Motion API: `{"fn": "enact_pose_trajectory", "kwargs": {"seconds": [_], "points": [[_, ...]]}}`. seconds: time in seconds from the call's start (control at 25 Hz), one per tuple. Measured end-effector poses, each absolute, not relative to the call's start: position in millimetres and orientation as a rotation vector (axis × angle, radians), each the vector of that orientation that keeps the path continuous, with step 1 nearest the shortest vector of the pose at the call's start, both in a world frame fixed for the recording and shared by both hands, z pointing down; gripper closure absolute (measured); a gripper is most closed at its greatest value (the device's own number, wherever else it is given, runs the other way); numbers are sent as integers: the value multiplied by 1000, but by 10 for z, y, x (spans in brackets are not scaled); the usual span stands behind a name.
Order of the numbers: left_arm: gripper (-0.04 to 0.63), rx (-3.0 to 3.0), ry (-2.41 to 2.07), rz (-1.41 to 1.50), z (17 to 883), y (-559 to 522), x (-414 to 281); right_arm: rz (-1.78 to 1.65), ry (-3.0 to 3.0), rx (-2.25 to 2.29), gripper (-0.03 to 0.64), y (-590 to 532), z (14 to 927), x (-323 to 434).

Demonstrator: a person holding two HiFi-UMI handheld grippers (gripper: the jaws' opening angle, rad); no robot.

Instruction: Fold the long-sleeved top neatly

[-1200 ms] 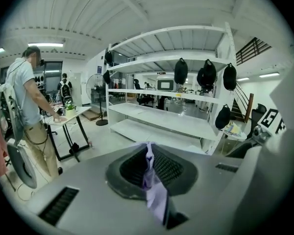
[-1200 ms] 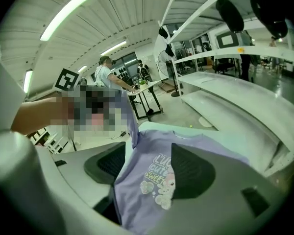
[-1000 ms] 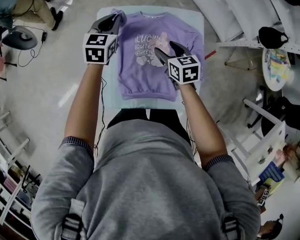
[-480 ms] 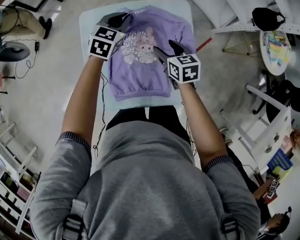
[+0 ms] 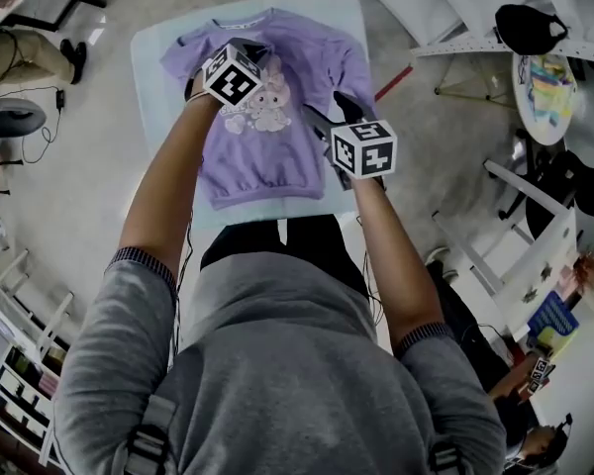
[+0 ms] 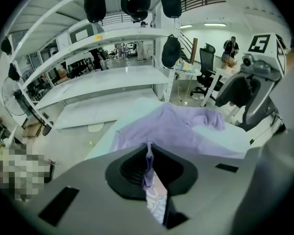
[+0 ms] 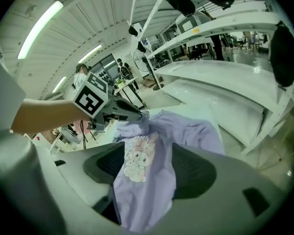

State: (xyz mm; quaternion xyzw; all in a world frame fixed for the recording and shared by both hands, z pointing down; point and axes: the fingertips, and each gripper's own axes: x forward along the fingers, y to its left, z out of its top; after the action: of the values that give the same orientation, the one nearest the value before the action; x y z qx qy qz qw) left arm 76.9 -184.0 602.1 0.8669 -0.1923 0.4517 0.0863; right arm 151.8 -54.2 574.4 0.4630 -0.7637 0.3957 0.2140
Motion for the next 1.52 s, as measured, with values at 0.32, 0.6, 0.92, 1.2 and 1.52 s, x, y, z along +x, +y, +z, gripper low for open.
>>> {"fn": "enact_pose_trajectory", "kwargs": {"seconds": [0.32,0.6,0.92,1.2,1.52], "points": [[290,2509,-520,1249,6296,-1633,1111,1102,-2078,1305,291,-483,5890,1830],[275,2544,-623,926,5804,-1501,1260,1069,-2043,1358,284,-445,5871,2083],[275,2641,-680,619,5169,-1231,1332,1047,-1962,1469,284,-208,5868,2431],[276,2675,-582,594,5197,-865,1707,1085,-1859,1542,284,125,6121,2754],[276,2641,-503,656,5508,-481,1960,1199,-1738,1517,316,700,6819,2767]]}}
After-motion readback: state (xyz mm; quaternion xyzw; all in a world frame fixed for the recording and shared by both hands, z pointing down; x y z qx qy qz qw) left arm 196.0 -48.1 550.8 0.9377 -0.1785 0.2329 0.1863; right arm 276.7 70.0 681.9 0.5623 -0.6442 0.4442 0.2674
